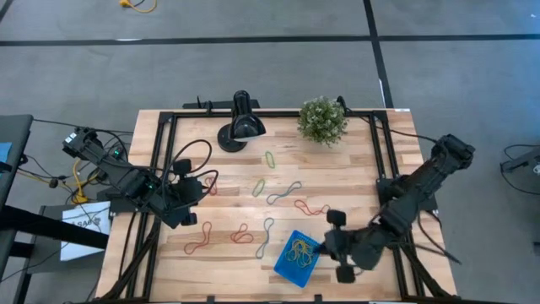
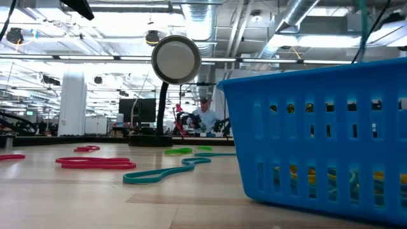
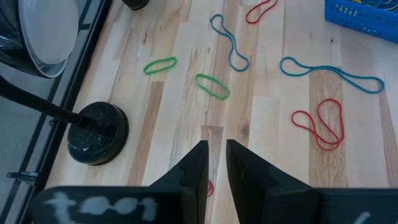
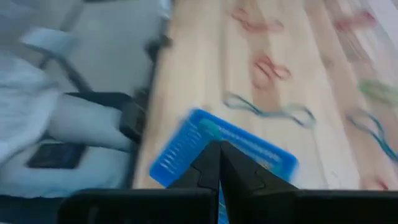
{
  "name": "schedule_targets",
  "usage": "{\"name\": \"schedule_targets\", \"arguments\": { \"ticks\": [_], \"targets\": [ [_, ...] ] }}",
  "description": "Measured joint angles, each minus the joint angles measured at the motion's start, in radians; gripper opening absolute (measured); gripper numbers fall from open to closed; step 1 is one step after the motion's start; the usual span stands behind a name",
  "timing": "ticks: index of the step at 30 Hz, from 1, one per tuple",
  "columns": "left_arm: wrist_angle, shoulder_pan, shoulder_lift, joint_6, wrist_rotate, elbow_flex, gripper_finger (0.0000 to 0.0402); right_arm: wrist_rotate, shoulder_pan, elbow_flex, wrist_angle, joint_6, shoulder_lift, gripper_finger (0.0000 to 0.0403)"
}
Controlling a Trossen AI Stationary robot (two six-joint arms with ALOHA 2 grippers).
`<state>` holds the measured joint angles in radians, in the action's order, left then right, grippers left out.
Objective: Pick and place items into bin
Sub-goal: Put the blue rubber band into the blue bin
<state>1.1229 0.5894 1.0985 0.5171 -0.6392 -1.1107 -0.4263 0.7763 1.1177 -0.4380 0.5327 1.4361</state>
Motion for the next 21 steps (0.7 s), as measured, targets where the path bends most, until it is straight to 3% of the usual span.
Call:
{"name": "schedule_targets", "arguments": {
  "ticks": [4,10,21],
  "targets": [
    [0.0,0.0,0.0,0.0,0.0,0.0,0.0046,0.0,0.014,0.0,0.1,-0.069,0.025,0.0],
    [0.0,0.0,0.0,0.0,0.0,0.0,0.0046,0.008,-0.005,0.0,0.109,-0.07,0.141,0.0],
    [0.0,0.0,0.0,-0.001,0.0,0.0,0.0046,0.139,-0.088,-0.001,0.2,-0.045,0.323,0.0]
  ]
}}
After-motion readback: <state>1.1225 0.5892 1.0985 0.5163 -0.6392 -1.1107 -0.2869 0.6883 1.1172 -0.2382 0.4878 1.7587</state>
